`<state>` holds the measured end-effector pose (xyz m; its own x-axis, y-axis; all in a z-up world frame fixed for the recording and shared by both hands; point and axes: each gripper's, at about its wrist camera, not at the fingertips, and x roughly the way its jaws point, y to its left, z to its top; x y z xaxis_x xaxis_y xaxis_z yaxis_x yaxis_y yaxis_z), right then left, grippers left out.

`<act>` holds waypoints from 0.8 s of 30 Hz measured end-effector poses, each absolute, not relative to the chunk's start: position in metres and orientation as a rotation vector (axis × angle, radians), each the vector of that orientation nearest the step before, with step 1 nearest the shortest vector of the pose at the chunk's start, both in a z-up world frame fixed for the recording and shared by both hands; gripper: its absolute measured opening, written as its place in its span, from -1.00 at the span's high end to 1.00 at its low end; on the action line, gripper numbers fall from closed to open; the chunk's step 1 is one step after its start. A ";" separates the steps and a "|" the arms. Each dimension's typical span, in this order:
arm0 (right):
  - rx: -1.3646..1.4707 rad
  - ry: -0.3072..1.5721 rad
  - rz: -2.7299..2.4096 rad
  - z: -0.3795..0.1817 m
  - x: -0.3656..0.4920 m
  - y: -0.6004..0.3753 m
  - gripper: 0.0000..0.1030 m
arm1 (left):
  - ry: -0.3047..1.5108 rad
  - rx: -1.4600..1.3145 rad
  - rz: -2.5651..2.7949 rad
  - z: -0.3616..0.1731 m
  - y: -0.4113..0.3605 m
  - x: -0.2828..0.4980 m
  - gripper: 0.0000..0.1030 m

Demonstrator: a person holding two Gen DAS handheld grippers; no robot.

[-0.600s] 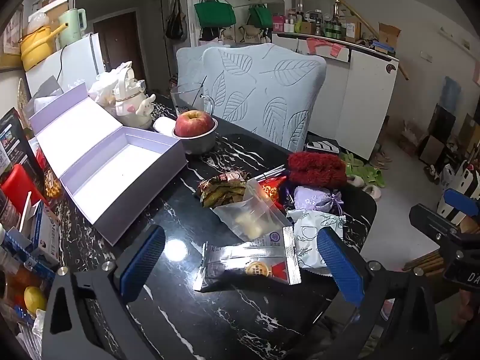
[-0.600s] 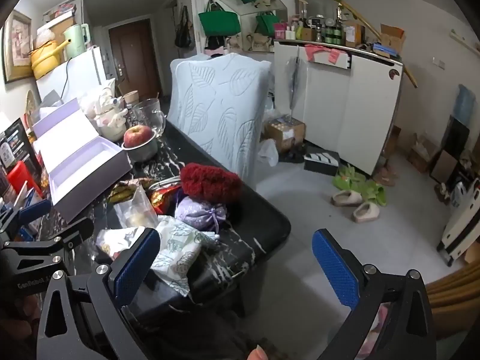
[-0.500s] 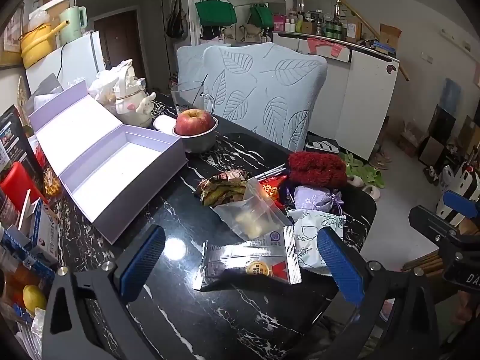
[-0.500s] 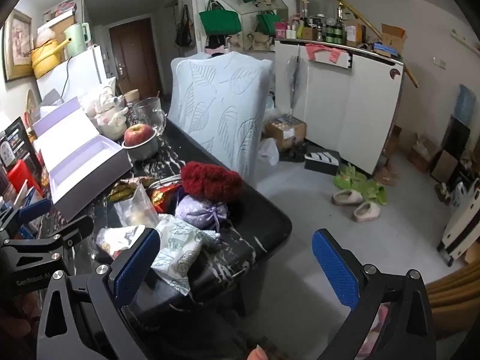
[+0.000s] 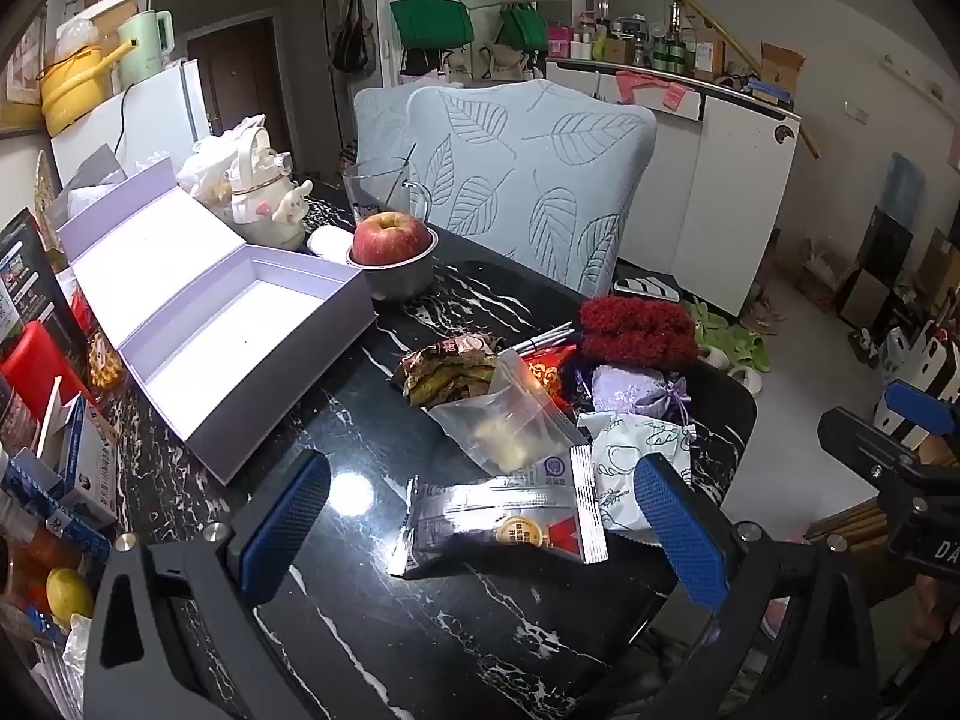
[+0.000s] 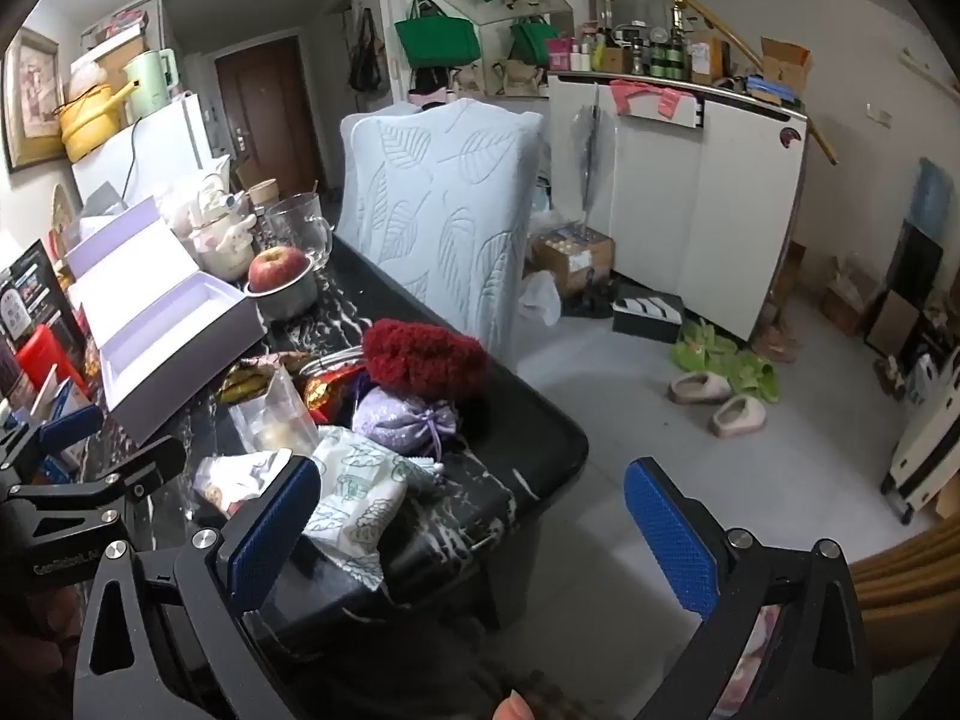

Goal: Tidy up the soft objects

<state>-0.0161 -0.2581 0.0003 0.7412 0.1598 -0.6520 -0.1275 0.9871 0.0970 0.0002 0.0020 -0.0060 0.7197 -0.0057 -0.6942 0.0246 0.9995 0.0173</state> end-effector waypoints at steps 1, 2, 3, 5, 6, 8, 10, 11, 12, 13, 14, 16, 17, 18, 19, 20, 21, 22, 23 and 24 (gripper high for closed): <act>0.046 0.719 0.159 0.000 -0.016 -0.258 -1.00 | 0.769 0.024 -0.018 -0.006 0.002 0.000 -1.00; 0.045 0.721 0.159 -0.001 -0.016 -0.257 -1.00 | 0.769 0.023 -0.020 -0.006 0.002 0.000 -1.00; 0.045 0.723 0.160 -0.001 -0.016 -0.258 -1.00 | 0.770 0.023 -0.020 -0.006 0.001 0.000 -1.00; 0.047 0.729 0.162 -0.002 -0.016 -0.258 -1.00 | 0.769 0.024 -0.021 -0.006 0.001 0.000 -1.00; 0.047 0.732 0.163 -0.002 -0.015 -0.257 -1.00 | 0.769 0.025 -0.020 -0.006 0.001 -0.001 -1.00; 0.045 0.736 0.164 -0.003 -0.015 -0.257 -1.00 | 0.769 0.027 -0.019 -0.006 0.001 0.000 -1.00; 0.043 0.736 0.163 -0.003 -0.015 -0.257 -1.00 | 0.770 0.026 -0.020 -0.006 0.001 0.000 -1.00; 0.043 0.735 0.163 -0.003 -0.015 -0.257 -1.00 | 0.769 0.026 -0.019 -0.006 0.001 0.000 -1.00; 0.045 0.735 0.164 -0.003 -0.015 -0.257 -1.00 | 0.768 0.025 -0.018 -0.006 0.000 -0.001 -1.00; 0.043 0.735 0.165 -0.004 -0.015 -0.257 -1.00 | 0.769 0.028 -0.019 -0.006 0.000 0.000 -1.00; 0.042 0.737 0.166 -0.003 -0.015 -0.257 -1.00 | 0.770 0.028 -0.018 -0.006 0.000 0.000 -1.00; 0.037 0.740 0.163 -0.004 -0.015 -0.256 -1.00 | 0.771 0.028 -0.017 -0.007 0.000 0.000 -1.00; 0.037 0.741 0.161 -0.005 -0.014 -0.257 -1.00 | 0.772 0.026 -0.018 -0.007 0.000 0.000 -1.00; 0.036 0.743 0.161 -0.005 -0.014 -0.257 -1.00 | 0.772 0.025 -0.019 -0.008 0.000 0.000 -1.00; 0.037 0.744 0.161 -0.005 -0.014 -0.257 -1.00 | 0.772 0.024 -0.019 -0.008 0.000 0.000 -1.00; 0.038 0.745 0.161 -0.005 -0.014 -0.257 -1.00 | 0.772 0.024 -0.019 -0.008 0.000 0.000 -1.00; 0.036 0.745 0.161 -0.005 -0.014 -0.257 -1.00 | 0.772 0.025 -0.019 -0.008 0.000 0.000 -1.00; 0.035 0.745 0.161 -0.005 -0.014 -0.257 -1.00 | 0.772 0.024 -0.019 -0.008 0.001 0.000 -1.00; 0.035 0.745 0.161 -0.005 -0.014 -0.257 -1.00 | 0.772 0.024 -0.019 -0.008 0.001 0.000 -1.00; 0.034 0.745 0.161 -0.006 -0.014 -0.257 -1.00 | 0.773 0.024 -0.019 -0.008 0.001 0.000 -1.00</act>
<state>-0.0136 -0.2573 -0.0057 0.7231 0.1584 -0.6723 -0.1340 0.9870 0.0884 -0.0002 0.0006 -0.0078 0.7158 -0.0088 -0.6982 0.0264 0.9995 0.0144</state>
